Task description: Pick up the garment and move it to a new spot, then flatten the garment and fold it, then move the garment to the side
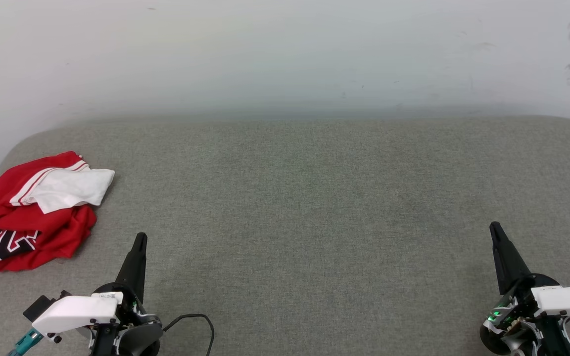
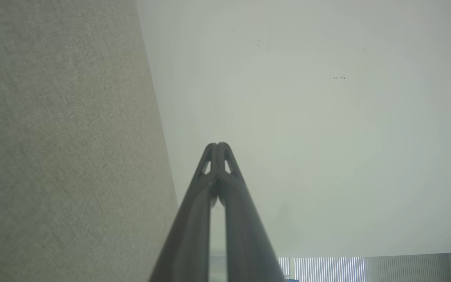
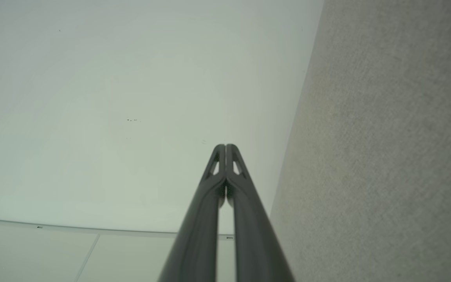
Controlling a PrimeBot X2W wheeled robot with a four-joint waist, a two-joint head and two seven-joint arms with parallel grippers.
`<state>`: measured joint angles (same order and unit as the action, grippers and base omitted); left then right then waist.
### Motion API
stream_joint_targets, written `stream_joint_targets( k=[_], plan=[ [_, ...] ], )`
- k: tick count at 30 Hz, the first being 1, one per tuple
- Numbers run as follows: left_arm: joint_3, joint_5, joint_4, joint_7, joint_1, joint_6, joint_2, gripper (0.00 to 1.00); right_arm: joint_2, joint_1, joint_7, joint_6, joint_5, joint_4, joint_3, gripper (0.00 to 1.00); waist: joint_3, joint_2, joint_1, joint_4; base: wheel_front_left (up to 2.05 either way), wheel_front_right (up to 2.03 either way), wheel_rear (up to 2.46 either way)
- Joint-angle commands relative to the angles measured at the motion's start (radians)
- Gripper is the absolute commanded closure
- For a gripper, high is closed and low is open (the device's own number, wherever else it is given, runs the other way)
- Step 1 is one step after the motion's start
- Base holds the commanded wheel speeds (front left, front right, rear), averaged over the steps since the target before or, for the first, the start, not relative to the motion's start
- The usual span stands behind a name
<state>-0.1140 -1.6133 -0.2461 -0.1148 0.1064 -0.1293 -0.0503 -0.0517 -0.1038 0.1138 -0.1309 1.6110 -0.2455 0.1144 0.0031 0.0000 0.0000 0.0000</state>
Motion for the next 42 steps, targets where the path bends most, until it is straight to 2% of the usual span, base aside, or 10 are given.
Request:
stream_joint_targets(
  k=[1,33,34,42],
  plan=[
    [-0.002,0.001,0.000,-0.002,0.005,-0.004,0.001,1.00,0.003,-0.009,0.001,0.000,0.004,0.000,0.000,1.00,0.000,0.0000,0.0000,0.000,0.00,0.00,0.00],
    [-0.002,0.001,0.000,-0.002,0.005,-0.004,0.001,1.00,0.003,-0.009,0.001,0.000,0.004,0.000,0.000,1.00,0.000,0.0000,0.0000,0.000,0.00,0.00,0.00],
    [0.000,0.000,0.000,0.000,0.000,0.000,0.000,0.00,0.000,0.000,0.000,0.000,0.000,0.000,0.000,0.00,0.000,0.0000,0.0000,0.000,0.00,0.00,0.00],
    [0.013,0.010,-0.016,0.024,-0.032,0.001,0.002,0.00,0.001,0.030,-0.023,0.000,-0.018,-0.020,-0.017,0.00,0.001,0.0000,0.0000,0.000,0.00,0.00,0.00]
  ],
)
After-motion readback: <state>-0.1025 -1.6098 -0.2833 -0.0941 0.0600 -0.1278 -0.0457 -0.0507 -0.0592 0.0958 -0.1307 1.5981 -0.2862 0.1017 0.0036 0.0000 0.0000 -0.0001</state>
